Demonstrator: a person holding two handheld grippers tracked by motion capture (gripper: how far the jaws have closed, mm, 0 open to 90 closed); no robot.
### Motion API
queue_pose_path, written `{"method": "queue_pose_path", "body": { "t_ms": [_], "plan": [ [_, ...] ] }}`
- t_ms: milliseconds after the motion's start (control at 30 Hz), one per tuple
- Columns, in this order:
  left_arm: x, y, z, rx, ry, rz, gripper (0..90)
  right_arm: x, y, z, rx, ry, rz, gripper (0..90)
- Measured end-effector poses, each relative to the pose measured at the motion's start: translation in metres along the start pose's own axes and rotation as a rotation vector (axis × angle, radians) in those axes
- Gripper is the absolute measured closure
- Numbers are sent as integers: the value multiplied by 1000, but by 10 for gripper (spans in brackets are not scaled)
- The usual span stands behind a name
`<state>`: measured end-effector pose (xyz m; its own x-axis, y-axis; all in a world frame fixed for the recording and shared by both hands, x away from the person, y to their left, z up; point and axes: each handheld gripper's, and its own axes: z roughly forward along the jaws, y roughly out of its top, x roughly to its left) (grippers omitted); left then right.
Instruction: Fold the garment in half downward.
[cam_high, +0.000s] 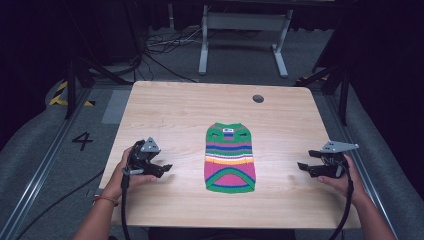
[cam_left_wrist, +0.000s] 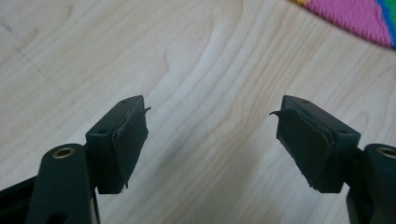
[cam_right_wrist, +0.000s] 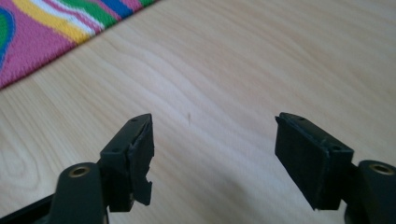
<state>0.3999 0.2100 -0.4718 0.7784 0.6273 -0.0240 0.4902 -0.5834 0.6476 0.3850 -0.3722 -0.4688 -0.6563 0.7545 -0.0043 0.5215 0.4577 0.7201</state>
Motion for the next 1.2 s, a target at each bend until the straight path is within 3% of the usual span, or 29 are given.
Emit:
{"method": "queue_pose_path", "body": {
  "t_ms": [167,333,567,833,900,967,1200],
  "plan": [
    [9,22,9,-5,6,5,293,4,33,16,-14,16,-23,390],
    [17,38,18,-15,-2,3,317,6,54,32,-12,47,-34,452],
    [28,54,35,-15,0,-3,321,7,90,54,-28,50,-60,460],
    [46,67,47,-46,8,-55,321,9,112,74,-15,61,-76,461],
    [47,70,48,-60,19,-50,322,9,115,76,-22,60,-81,466],
    [49,75,54,-52,-1,-66,321,9,122,88,-21,72,-69,467],
    [48,91,75,-50,-5,-76,329,11,132,111,7,72,-78,498]
  ]
}}
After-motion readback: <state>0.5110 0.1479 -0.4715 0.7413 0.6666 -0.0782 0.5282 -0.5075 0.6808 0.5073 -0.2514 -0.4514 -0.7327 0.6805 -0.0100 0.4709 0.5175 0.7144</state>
